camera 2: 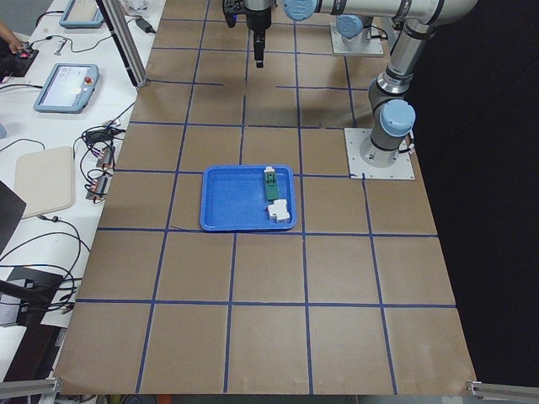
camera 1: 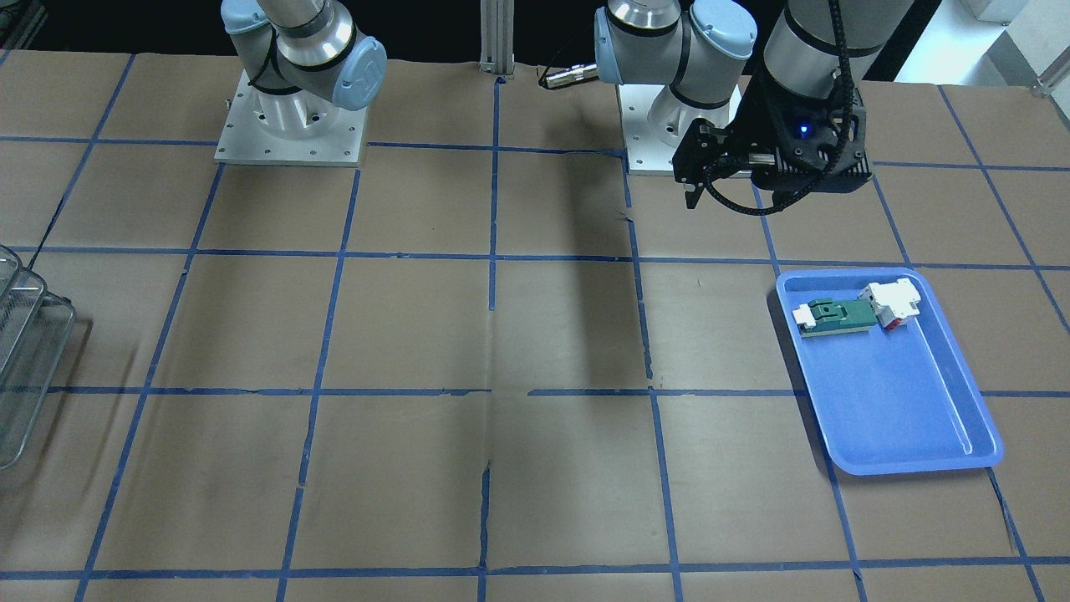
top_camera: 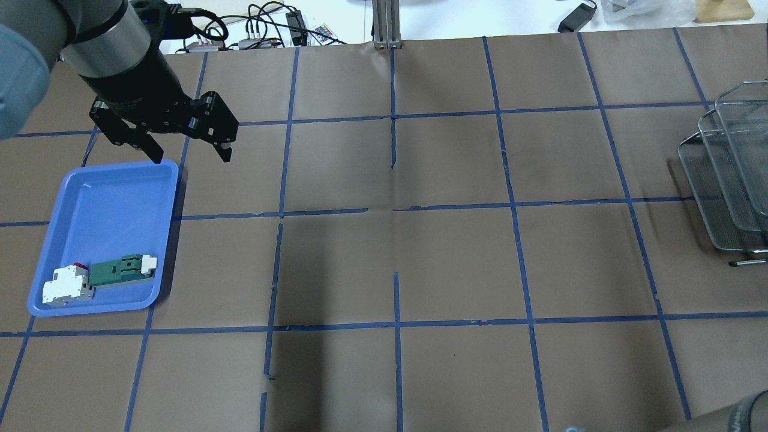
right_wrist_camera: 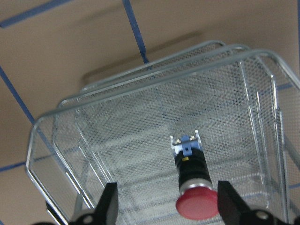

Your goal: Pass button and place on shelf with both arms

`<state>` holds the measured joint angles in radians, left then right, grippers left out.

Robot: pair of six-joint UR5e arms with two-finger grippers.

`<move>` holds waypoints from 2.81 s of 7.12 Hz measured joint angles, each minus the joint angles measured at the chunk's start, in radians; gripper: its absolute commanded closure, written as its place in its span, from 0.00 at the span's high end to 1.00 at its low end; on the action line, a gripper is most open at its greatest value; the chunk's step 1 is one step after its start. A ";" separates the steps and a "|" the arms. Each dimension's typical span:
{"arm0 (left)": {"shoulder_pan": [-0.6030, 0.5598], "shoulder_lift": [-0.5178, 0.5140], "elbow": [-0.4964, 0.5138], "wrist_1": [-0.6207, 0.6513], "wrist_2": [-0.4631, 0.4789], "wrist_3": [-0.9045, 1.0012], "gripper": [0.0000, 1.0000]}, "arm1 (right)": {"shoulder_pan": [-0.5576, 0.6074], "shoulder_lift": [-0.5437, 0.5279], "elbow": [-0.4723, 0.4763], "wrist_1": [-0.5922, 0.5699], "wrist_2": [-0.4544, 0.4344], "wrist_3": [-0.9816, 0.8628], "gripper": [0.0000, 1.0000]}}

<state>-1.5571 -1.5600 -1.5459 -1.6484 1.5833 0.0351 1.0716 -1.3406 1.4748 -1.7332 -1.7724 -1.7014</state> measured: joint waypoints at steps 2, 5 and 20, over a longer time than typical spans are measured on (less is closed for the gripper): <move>0.000 -0.005 0.000 0.009 -0.001 -0.002 1.00 | 0.087 -0.058 0.022 0.137 0.153 0.225 1.00; 0.000 -0.006 0.000 0.015 0.000 -0.003 1.00 | 0.364 -0.128 0.030 0.171 0.170 0.755 1.00; 0.000 -0.004 0.001 0.017 0.000 -0.001 1.00 | 0.537 -0.162 -0.003 0.145 0.199 1.805 1.00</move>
<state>-1.5570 -1.5638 -1.5450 -1.6314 1.5831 0.0341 1.6088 -1.5029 1.4722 -1.5877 -1.5738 0.1033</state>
